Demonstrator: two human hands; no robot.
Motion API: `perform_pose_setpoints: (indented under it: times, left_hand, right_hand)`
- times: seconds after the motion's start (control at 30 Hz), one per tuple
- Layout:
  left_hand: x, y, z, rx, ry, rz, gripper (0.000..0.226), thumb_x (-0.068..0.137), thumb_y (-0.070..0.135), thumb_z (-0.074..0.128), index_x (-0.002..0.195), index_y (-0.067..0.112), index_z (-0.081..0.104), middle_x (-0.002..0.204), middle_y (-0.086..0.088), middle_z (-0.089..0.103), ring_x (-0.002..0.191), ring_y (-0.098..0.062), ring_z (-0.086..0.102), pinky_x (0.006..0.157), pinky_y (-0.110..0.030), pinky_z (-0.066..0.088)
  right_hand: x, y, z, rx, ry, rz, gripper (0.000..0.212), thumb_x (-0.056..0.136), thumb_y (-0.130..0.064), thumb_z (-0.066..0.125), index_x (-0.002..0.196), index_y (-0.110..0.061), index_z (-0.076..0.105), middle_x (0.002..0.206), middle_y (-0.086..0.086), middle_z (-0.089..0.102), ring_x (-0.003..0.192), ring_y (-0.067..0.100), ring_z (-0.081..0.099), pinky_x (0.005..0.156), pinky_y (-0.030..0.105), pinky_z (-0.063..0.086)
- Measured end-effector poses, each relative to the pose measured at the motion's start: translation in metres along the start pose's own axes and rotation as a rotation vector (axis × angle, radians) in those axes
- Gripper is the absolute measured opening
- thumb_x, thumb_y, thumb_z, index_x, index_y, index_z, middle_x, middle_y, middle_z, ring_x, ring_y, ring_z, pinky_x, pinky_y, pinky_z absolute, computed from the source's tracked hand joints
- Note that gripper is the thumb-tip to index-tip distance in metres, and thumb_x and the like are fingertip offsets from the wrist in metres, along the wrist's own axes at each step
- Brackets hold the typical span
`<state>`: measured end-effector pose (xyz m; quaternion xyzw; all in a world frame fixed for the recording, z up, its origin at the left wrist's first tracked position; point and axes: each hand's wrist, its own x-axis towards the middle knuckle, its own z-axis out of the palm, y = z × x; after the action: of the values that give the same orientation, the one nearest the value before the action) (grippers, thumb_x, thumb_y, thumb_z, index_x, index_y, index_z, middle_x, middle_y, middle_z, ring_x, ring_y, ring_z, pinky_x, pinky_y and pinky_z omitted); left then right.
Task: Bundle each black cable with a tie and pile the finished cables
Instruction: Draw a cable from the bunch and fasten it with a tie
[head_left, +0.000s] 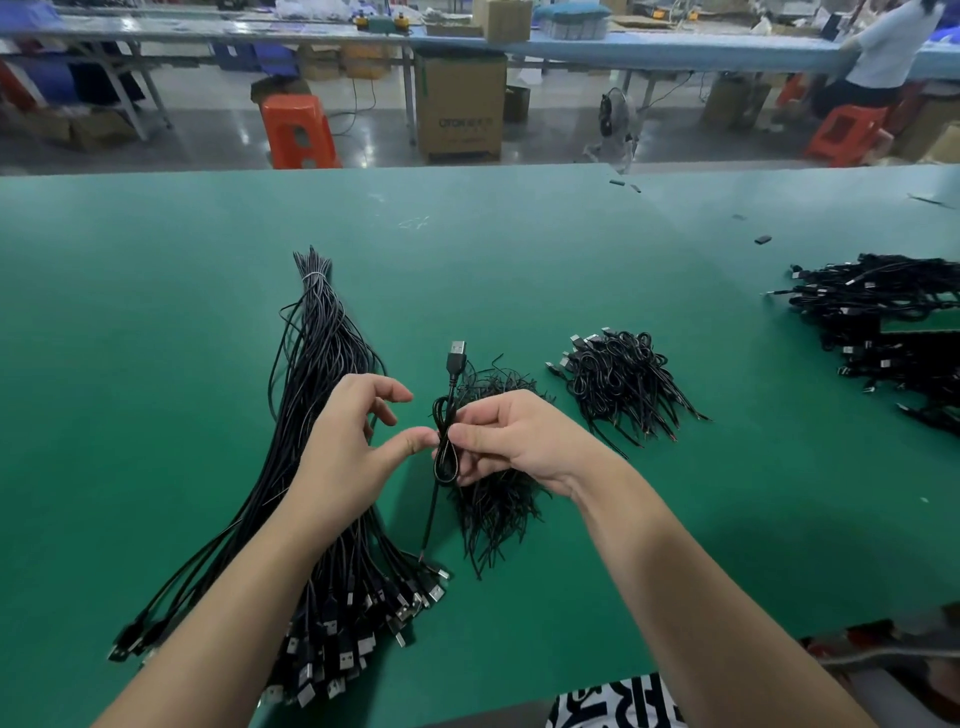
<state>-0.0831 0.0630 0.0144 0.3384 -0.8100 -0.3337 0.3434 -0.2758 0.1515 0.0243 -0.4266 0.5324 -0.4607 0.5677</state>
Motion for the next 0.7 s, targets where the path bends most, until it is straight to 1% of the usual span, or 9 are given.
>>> perform_pose_setpoints:
  times: [0.07, 0.1, 0.13, 0.2, 0.3, 0.37, 0.47, 0.63, 0.7]
  left_hand:
    - [0.005, -0.013, 0.006, 0.060, 0.002, 0.001, 0.033, 0.077, 0.057, 0.068, 0.100, 0.036, 0.055, 0.097, 0.015, 0.051, 0.085, -0.001, 0.054, 0.073, -0.011, 0.040]
    - [0.009, -0.022, 0.009, 0.131, 0.022, -0.007, 0.032, 0.083, 0.056, 0.064, 0.102, 0.031, 0.058, 0.099, 0.014, 0.052, 0.086, -0.003, 0.055, 0.078, -0.015, 0.042]
    - [0.012, -0.033, 0.012, 0.251, 0.052, -0.018, 0.030, 0.089, 0.051, 0.062, 0.104, 0.025, 0.061, 0.102, 0.009, 0.054, 0.089, -0.008, 0.056, 0.082, -0.025, 0.045]
    - [0.017, -0.058, 0.017, 0.568, 0.093, -0.064, 0.028, 0.095, 0.039, 0.060, 0.109, 0.015, 0.065, 0.110, -0.004, 0.058, 0.102, -0.026, 0.056, 0.089, -0.044, 0.043]
    - [0.015, -0.095, 0.022, 0.820, 0.014, -0.167, 0.039, 0.094, 0.033, 0.061, 0.125, 0.009, 0.061, 0.132, -0.016, 0.054, 0.127, -0.036, 0.045, 0.103, -0.052, 0.033]
    - [0.010, -0.113, 0.025, 0.850, -0.066, -0.217, 0.048, 0.095, 0.033, 0.059, 0.136, 0.009, 0.054, 0.147, -0.020, 0.044, 0.141, -0.036, 0.033, 0.113, -0.055, 0.024]
    - [0.007, -0.126, 0.030, 0.801, -0.099, -0.307, 0.053, 0.098, 0.037, 0.052, 0.145, 0.015, 0.045, 0.157, -0.016, 0.034, 0.150, -0.031, 0.019, 0.119, -0.053, 0.017]
    - [0.005, -0.128, 0.032, 0.750, -0.017, -0.297, 0.050, 0.093, 0.032, 0.058, 0.139, 0.015, 0.052, 0.152, -0.015, 0.042, 0.148, -0.029, 0.025, 0.117, -0.051, 0.024]
    - [0.004, -0.129, 0.032, 0.734, 0.013, -0.289, 0.048, 0.092, 0.030, 0.060, 0.137, 0.014, 0.055, 0.151, -0.015, 0.045, 0.147, -0.028, 0.028, 0.117, -0.051, 0.025]
  right_hand:
    - [-0.001, -0.003, -0.004, -0.008, 0.072, 0.036, 0.005, 0.093, -0.007, 0.070, 0.090, -0.009, 0.073, 0.067, 0.007, 0.068, 0.062, 0.015, 0.067, 0.065, 0.027, 0.060]
    - [-0.001, -0.006, -0.008, -0.046, 0.121, 0.056, 0.002, 0.092, -0.009, 0.072, 0.092, -0.011, 0.073, 0.067, 0.004, 0.069, 0.062, 0.013, 0.066, 0.064, 0.026, 0.060]
    - [0.000, -0.008, -0.015, -0.120, 0.180, 0.081, 0.003, 0.091, -0.013, 0.074, 0.094, -0.013, 0.074, 0.070, 0.002, 0.071, 0.063, 0.011, 0.066, 0.064, 0.025, 0.060]
    - [0.002, -0.015, -0.033, -0.372, 0.316, 0.138, 0.011, 0.090, -0.025, 0.075, 0.097, -0.017, 0.075, 0.074, 0.000, 0.073, 0.062, 0.009, 0.064, 0.064, 0.024, 0.059]
    - [0.008, -0.030, -0.068, -0.867, 0.496, 0.236, 0.025, 0.089, -0.045, 0.071, 0.087, -0.021, 0.075, 0.060, -0.006, 0.063, 0.052, 0.013, 0.057, 0.058, 0.025, 0.052]
    - [0.016, -0.040, -0.093, -1.093, 0.584, 0.322, 0.035, 0.087, -0.047, 0.069, 0.074, -0.015, 0.070, 0.064, -0.001, 0.054, 0.057, 0.021, 0.054, 0.057, 0.024, 0.044]
    - [0.030, -0.050, -0.126, -1.244, 0.672, 0.455, 0.039, 0.085, -0.043, 0.070, 0.065, -0.014, 0.053, 0.064, 0.000, 0.054, 0.058, 0.021, 0.051, 0.054, 0.024, 0.038]
    - [0.053, -0.051, -0.164, -1.348, 0.740, 0.576, 0.029, 0.085, -0.035, 0.070, 0.073, -0.015, 0.054, 0.072, 0.000, 0.056, 0.066, 0.019, 0.054, 0.056, 0.025, 0.034]
    - [0.062, -0.045, -0.172, -1.381, 0.737, 0.594, 0.023, 0.085, -0.030, 0.068, 0.074, -0.016, 0.054, 0.074, 0.000, 0.056, 0.064, 0.018, 0.052, 0.055, 0.024, 0.032]
